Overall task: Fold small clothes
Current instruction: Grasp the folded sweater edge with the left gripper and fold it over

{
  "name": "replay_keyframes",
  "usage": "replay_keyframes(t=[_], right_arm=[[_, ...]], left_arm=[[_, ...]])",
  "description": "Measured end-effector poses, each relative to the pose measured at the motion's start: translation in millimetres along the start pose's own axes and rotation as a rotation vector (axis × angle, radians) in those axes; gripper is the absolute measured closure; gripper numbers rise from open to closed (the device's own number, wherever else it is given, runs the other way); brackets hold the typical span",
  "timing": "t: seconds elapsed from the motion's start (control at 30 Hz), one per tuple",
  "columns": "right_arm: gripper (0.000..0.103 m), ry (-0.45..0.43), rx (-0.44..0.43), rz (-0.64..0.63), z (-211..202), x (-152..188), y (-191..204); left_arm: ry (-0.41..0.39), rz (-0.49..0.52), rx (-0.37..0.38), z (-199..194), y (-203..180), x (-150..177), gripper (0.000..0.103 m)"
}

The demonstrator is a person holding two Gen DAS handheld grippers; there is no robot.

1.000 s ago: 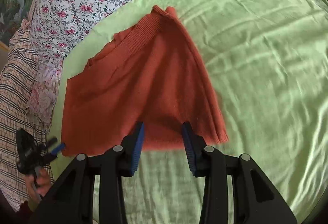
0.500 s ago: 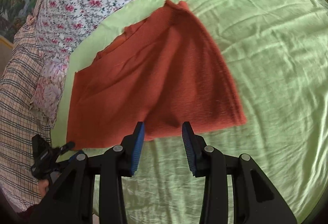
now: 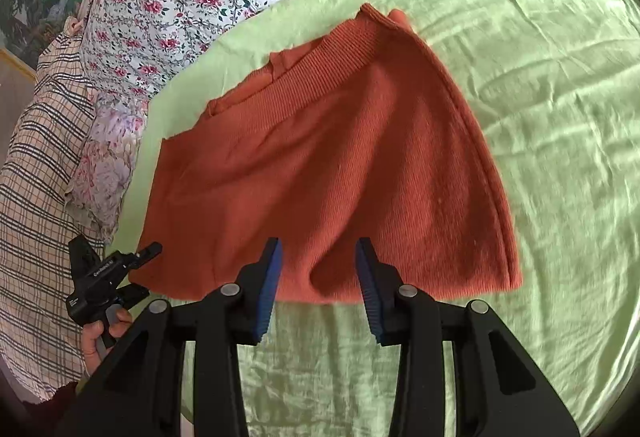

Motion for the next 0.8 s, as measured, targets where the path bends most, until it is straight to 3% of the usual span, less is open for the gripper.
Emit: replay_keyframes(t=[0.27,0.47,0.53,0.67,0.8], right_arm=[[0.064,-0.011,-0.04,-0.003,-1,-31,-7],[0.064,0.022,-0.123,0.021,5,-56,-8],[0.063,0.06,-0.179,0.034,14,-64,-6],[0.044,0.134,-0.23,0.037,41,-74,0],[0.043,0.181,-0.286,0.045,67,-84,6]], left_arm=[[-0.089,0.38,-0.019,-23,-103,3,0.091],[-0.061,0.671,0.088,-1,-197,37,0.091],[-0.028,0.733,0.088,21,-214,55,0.091],[0.028,0.807,0.059,54,-228,76,0.092],[0.017,0.876,0.014,63,-235,85,0.092]])
Point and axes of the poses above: each gripper's, at about its wrist camera, not at the fingertips, and z roughly the way its jaws point, y to its left, x to its underside, the point moved 1 cm from there along z, roughly the way its jaws point, and after that the axes turned 3 degrees about -x, right-handed, at the moved point
